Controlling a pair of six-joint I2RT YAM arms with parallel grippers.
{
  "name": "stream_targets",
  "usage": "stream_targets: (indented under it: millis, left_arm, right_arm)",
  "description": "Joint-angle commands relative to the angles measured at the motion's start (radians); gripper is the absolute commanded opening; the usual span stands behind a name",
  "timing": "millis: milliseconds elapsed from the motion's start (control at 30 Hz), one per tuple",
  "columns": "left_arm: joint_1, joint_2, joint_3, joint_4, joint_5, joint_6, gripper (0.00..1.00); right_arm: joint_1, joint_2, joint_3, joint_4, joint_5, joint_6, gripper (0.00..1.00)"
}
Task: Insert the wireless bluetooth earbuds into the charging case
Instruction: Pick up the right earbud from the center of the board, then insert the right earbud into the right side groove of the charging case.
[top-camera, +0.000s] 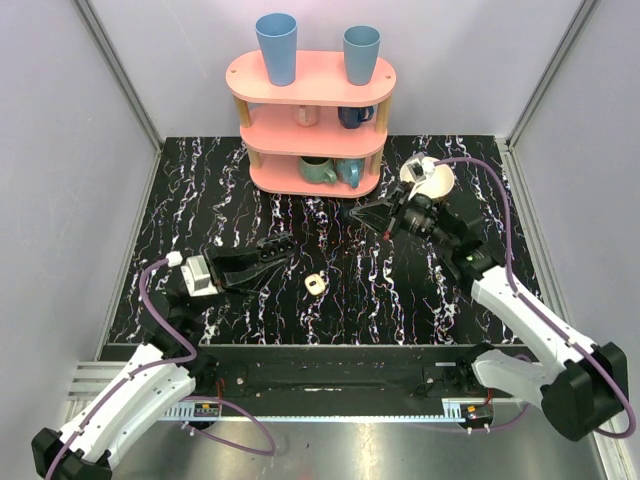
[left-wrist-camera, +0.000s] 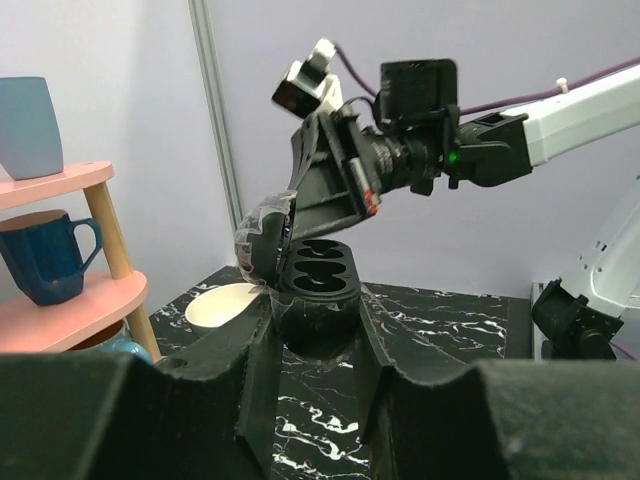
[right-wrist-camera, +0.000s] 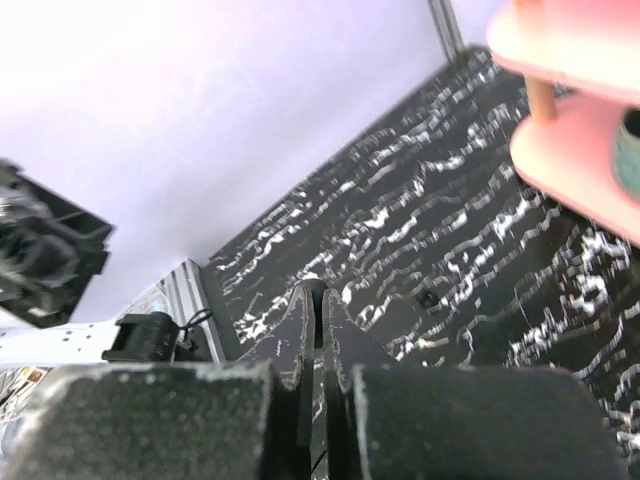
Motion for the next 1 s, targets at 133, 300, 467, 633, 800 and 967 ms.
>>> stream_targets:
  millis: [133, 300, 467, 633, 800, 967]
  left_arm:
    - [-0.003, 0.055, 0.027, 0.154, 0.026, -0.058, 0.00]
    - [-0.003, 0.077, 0.032, 0.164, 0.057, -0.072, 0.00]
    - [-0.003, 0.092, 0.041, 0.168, 0.084, -0.085, 0.00]
    - [-0.003, 0.112, 0.049, 0.181, 0.104, -0.104, 0.00]
    - [-0.003, 0.137, 0.066, 0.191, 0.138, -0.124, 0.00]
    - [-0.003, 0.158, 0.073, 0.220, 0.158, -0.143, 0.00]
  right_arm:
    - [-0.002, -0.058, 0.038, 0.296, -0.233, 0.053, 0.00]
    - [0.001, -0.058, 0.085, 0.378, -0.307, 0.080, 0.00]
    - [0.016, -0.037, 0.151, 0.390, -0.427, 0.090, 0.00]
    - [0.056, -0.026, 0.191, 0.393, -0.507, 0.034, 0.00]
    - [0.148, -0.020, 0.254, 0.166, -0.527, -0.217, 0.00]
    - [0.203, -0.014, 0.259, 0.104, -0.510, -0.344, 0.00]
